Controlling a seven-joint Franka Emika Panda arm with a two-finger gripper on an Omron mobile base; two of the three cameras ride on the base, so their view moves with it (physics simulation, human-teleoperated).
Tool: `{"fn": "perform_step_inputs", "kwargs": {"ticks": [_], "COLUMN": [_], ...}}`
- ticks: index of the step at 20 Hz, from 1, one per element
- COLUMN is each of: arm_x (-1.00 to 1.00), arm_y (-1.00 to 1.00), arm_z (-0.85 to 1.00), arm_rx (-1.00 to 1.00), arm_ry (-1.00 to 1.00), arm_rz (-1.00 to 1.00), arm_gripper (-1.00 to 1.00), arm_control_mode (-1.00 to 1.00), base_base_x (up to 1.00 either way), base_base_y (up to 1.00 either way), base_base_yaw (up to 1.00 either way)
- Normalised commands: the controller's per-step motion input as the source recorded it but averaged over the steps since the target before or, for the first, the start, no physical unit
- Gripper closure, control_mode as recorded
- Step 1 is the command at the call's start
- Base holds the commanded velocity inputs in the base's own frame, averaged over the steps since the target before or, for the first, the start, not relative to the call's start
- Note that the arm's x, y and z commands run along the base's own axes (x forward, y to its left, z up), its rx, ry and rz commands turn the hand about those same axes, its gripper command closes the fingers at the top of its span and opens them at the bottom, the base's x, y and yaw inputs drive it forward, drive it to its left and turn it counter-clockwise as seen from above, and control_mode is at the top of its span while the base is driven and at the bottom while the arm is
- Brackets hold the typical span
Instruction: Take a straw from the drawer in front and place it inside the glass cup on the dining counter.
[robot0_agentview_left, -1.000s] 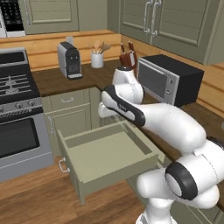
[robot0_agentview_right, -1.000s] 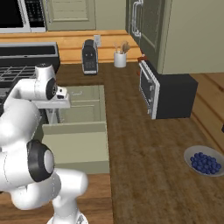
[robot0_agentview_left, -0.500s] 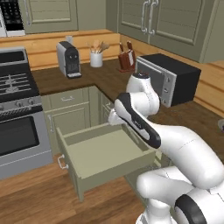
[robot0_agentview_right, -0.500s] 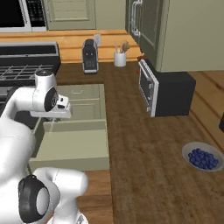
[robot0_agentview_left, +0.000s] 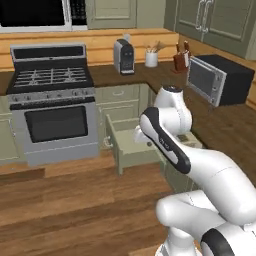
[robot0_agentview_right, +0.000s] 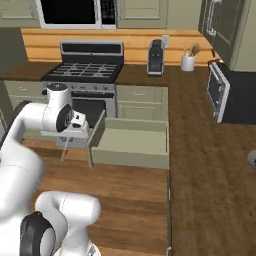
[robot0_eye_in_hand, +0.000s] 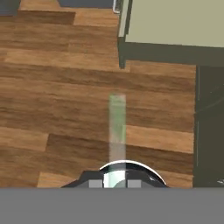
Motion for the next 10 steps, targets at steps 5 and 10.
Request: {"fn": "perform_step_inputs", "kwargs": {"ticks": [5, 10], "arm_x": [0.00, 0.00], "arm_y": [0.00, 0.00], "arm_z": [0.00, 0.00], "arm_rx": [0.00, 0.00], "arm_ry": [0.00, 0.00], "arm_rz": [0.00, 0.00], "arm_gripper": [1.00, 1.00], "arm_control_mode": [1.00, 1.00], "base_base_x": [-0.23, 0.00], "base_base_y": [0.84, 0.90], "base_base_yaw": [0.81, 0.75]}}
